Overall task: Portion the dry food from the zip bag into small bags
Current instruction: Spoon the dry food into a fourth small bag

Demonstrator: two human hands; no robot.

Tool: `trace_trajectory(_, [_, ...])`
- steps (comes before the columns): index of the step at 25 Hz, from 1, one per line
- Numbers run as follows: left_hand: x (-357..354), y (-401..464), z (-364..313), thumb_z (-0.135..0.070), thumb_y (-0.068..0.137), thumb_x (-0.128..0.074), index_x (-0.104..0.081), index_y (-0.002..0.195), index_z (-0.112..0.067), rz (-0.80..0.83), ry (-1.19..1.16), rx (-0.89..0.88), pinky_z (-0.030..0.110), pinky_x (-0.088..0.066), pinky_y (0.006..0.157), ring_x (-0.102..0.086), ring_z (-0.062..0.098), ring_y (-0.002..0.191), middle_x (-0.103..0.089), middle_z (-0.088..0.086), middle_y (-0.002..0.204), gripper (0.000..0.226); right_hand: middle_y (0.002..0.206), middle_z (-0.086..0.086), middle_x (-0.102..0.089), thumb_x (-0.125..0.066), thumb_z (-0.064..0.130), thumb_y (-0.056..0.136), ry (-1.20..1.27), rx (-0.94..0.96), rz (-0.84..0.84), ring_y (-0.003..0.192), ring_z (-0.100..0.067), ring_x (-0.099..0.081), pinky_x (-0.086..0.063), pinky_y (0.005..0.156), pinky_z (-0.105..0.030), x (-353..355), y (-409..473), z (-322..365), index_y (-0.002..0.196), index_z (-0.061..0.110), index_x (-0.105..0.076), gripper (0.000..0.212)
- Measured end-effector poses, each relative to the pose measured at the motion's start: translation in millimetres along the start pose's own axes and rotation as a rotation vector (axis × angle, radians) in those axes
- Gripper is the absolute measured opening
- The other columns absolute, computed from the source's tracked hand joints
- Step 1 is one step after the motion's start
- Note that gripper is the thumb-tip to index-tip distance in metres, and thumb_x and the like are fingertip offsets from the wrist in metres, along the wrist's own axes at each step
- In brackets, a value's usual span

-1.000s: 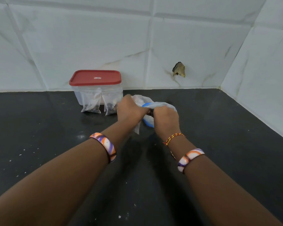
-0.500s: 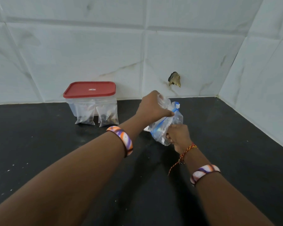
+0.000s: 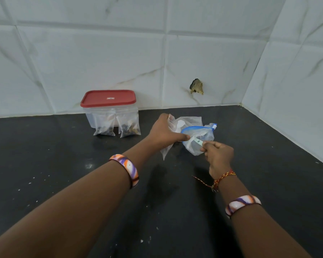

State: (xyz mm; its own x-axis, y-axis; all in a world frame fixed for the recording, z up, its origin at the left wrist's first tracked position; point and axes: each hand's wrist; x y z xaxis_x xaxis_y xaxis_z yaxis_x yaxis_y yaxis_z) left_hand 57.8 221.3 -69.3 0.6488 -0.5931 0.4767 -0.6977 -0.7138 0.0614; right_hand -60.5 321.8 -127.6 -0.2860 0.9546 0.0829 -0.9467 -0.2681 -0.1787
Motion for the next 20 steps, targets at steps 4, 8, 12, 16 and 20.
trace_trajectory(4, [-5,-18,6,-0.023,0.068,-0.08,-0.048,0.122,-0.01,0.057,0.089,-0.066,0.018,-0.042,0.071,-0.052,0.013,0.098,-0.056,0.004,0.116,0.064,0.067,-0.005,-0.063,-0.061,0.006,0.086,0.045,-0.024,-0.087,0.054,-0.008,-0.049,-0.039,0.048,-0.019,16,-11,-5,0.097,0.001,-0.069,0.015])
trace_trajectory(8, [-12,-33,14,-0.025,0.071,-0.078,-0.049,0.124,-0.008,0.088,0.212,-0.142,0.021,-0.042,0.078,-0.052,0.012,0.095,-0.059,0.005,0.115,0.063,0.07,-0.006,-0.063,-0.061,0.008,0.087,0.064,-0.052,-0.114,0.053,-0.008,-0.047,-0.036,0.043,-0.016,31,-17,-11,0.1,0.0,-0.069,0.017])
trace_trajectory(12, [-9,-35,23,-0.031,0.067,-0.081,-0.049,0.123,-0.009,0.049,0.265,-0.151,0.029,-0.05,0.087,-0.059,0.02,0.104,-0.061,0.008,0.119,0.068,0.066,-0.006,-0.062,-0.06,0.007,0.087,0.1,0.0,-0.126,0.049,-0.007,-0.045,-0.035,0.041,-0.014,44,-34,-7,0.099,0.0,-0.068,0.016])
trace_trajectory(16, [2,-36,30,-0.033,0.06,-0.085,-0.044,0.124,-0.008,0.001,0.276,-0.122,0.027,-0.047,0.083,-0.055,0.02,0.106,-0.056,0.007,0.121,0.08,0.048,0.001,-0.06,-0.061,0.002,0.084,0.179,0.152,-0.007,0.033,-0.001,-0.04,-0.03,0.033,-0.01,42,-61,15,0.086,0.0,-0.069,0.009])
trace_trajectory(20, [11,-35,29,-0.033,0.06,-0.086,-0.045,0.122,-0.007,-0.026,0.258,-0.126,0.027,-0.044,0.078,-0.051,0.017,0.098,-0.055,0.008,0.117,0.079,0.056,-0.003,-0.062,-0.062,-0.001,0.079,0.004,0.406,0.136,0.036,0.001,-0.046,-0.038,0.043,-0.012,24,-87,33,0.072,0.007,-0.072,0.014])
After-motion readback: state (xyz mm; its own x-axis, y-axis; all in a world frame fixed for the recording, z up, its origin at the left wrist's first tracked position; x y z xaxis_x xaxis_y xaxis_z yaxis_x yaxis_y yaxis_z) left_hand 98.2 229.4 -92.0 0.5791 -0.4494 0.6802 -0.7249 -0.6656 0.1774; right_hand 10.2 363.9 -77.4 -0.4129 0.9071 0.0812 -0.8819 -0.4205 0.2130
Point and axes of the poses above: each hand's wrist, its own y-axis towards the middle knuckle, its own x-axis out of the back of the hand, z = x × y
